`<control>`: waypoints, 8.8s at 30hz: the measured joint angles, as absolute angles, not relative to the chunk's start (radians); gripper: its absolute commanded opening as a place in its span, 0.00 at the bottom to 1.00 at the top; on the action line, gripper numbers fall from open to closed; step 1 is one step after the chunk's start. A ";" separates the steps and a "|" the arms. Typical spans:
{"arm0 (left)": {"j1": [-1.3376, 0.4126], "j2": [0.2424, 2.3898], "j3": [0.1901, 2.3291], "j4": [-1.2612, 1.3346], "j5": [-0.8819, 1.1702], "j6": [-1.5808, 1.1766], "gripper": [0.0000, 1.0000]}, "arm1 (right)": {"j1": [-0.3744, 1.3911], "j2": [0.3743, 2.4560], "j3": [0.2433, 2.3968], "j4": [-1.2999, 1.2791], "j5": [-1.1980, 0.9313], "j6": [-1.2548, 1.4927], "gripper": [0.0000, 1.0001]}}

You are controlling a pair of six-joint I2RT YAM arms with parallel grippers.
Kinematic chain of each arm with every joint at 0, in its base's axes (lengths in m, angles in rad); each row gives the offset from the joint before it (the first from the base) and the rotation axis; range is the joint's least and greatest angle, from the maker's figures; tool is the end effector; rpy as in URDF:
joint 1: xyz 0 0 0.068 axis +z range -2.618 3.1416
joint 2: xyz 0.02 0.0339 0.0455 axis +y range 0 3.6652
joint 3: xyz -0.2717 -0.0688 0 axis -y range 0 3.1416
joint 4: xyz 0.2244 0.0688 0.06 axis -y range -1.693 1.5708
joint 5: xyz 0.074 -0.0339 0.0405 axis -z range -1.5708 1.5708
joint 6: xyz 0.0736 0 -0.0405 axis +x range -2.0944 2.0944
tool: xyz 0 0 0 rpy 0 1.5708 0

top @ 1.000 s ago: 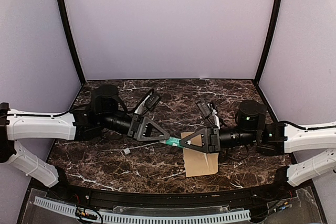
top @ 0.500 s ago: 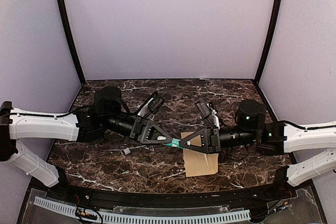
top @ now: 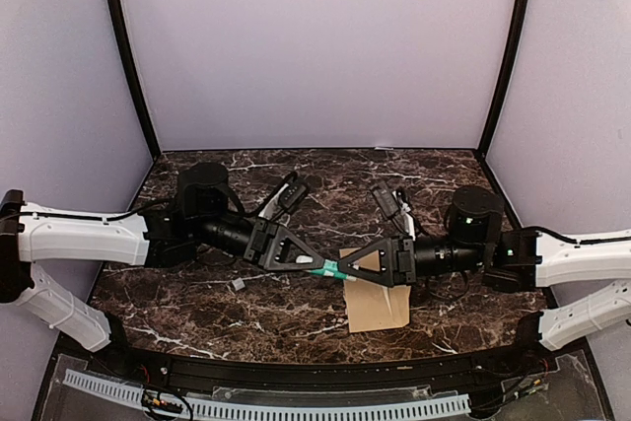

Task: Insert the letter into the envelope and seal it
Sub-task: Unscrew the solid glue.

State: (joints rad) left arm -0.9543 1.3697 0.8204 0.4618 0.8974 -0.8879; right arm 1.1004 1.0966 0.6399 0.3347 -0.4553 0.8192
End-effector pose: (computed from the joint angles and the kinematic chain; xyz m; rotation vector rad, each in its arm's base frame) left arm 0.1311 -0.2845 0.3033 0.9237 1.9190 -1.9890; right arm 0.0903 0.2490 0.2931 -0.6880 1.9278 1.7198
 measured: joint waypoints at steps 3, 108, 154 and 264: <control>-0.957 1.361 0.814 0.471 0.877 -0.895 0.00 | 1.100 1.068 0.638 0.333 -0.428 0.823 0.65; -0.985 1.182 0.734 0.508 0.767 -1.194 0.00 | 1.276 0.885 0.615 0.306 -0.187 0.378 0.64; -1.013 1.182 0.734 0.509 0.813 -1.213 0.00 | 1.276 1.034 0.638 0.403 -0.271 0.385 0.13; -1.023 1.104 0.690 0.418 0.767 -1.253 0.00 | 1.318 1.032 0.631 0.450 -0.237 0.143 0.53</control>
